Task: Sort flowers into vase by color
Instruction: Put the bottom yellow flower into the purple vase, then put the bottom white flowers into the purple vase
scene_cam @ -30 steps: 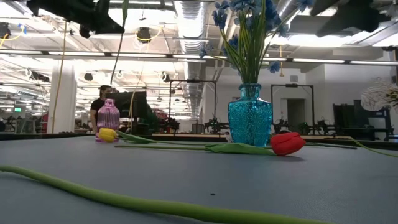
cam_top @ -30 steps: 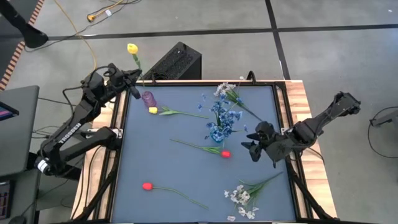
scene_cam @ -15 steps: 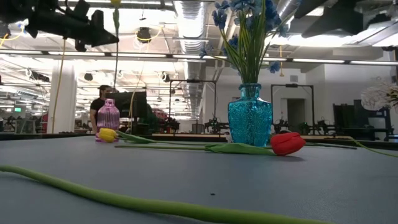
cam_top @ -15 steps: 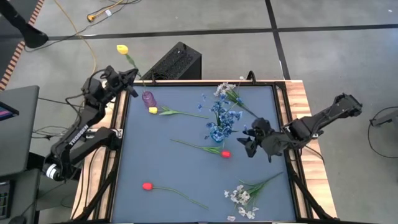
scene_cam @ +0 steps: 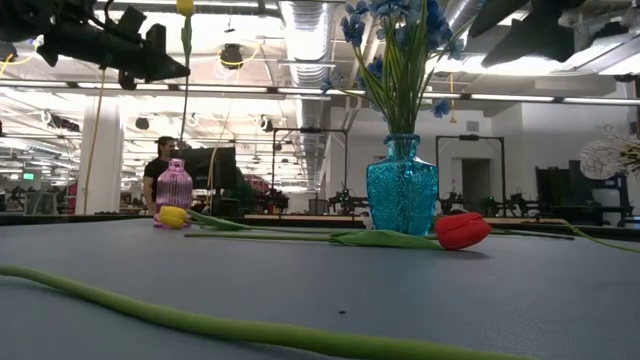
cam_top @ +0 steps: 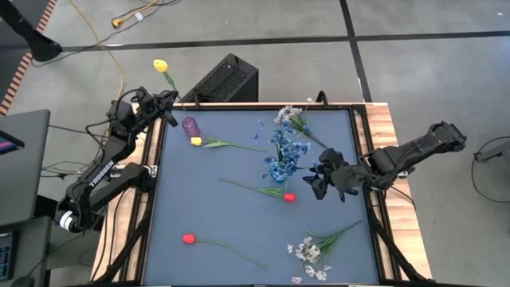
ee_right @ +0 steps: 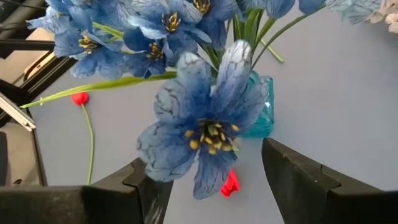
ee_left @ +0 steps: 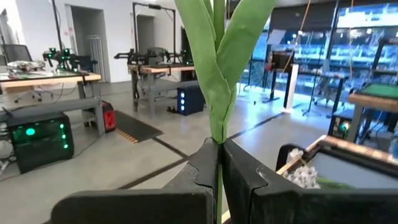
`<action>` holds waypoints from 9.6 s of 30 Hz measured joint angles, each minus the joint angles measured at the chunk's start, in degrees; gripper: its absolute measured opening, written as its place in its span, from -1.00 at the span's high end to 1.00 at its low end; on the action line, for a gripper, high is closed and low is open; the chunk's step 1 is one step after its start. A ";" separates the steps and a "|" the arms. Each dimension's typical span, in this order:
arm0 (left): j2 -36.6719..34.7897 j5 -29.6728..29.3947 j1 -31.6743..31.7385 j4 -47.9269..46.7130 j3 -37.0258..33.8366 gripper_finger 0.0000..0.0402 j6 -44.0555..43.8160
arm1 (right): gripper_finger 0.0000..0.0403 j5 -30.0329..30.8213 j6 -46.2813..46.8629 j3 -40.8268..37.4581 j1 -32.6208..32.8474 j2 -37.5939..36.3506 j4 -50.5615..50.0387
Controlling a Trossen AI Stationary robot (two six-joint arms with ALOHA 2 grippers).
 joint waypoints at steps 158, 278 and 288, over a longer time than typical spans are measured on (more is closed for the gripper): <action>-17.35 6.23 -36.65 -38.57 0.31 -0.08 -18.43 | 0.85 -38.42 -41.47 16.83 -23.67 21.85 63.32; 31.05 14.71 -2.22 -25.38 33.40 0.06 13.15 | 0.85 -42.92 -43.00 79.30 -47.61 81.05 61.34; 31.19 15.45 -2.19 -25.31 33.40 0.72 12.63 | 0.81 -43.12 -42.98 79.30 -47.16 81.05 61.26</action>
